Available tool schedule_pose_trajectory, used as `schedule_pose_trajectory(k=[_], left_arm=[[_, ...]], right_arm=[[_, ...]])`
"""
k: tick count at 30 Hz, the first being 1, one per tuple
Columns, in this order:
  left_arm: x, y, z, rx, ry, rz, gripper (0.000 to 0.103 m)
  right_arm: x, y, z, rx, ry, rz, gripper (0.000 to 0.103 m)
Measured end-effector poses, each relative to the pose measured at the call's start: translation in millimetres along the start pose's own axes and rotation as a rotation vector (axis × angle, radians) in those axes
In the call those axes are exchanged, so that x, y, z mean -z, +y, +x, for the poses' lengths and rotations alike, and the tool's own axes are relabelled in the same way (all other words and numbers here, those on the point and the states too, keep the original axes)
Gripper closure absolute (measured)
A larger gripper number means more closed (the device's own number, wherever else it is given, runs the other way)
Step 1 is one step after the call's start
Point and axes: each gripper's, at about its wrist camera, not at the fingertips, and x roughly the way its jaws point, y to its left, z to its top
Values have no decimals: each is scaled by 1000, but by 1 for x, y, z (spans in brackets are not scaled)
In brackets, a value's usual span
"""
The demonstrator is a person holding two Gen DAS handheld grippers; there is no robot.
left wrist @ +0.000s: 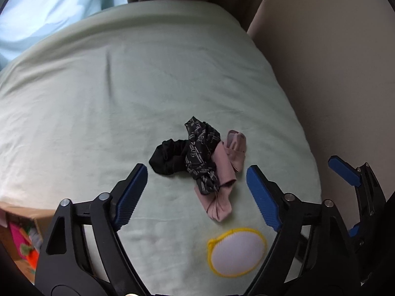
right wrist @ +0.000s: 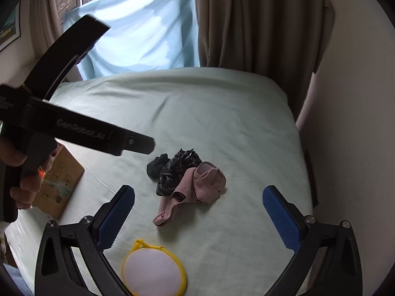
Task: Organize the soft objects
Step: 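Grasp the black patterned fabric with the left tool while the right tool grasps the pink fabric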
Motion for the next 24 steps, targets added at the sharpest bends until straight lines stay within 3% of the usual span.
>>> schedule_pose_trajectory(k=[5,16,20,24], left_arm=[[-7,3,44,-1,25,15,34],[-4,0,111,29,74,111,70],[2,-4,124,41,79,152,74],[5,-5,128,44,68,181,79]], right_arm=[[10,-3,46,-39,20,-44,0],[31,-1,119,-93,54,-165,0],[39,5,141,-122,89,-198,21],[45,9,152,-113,98,-213,31]])
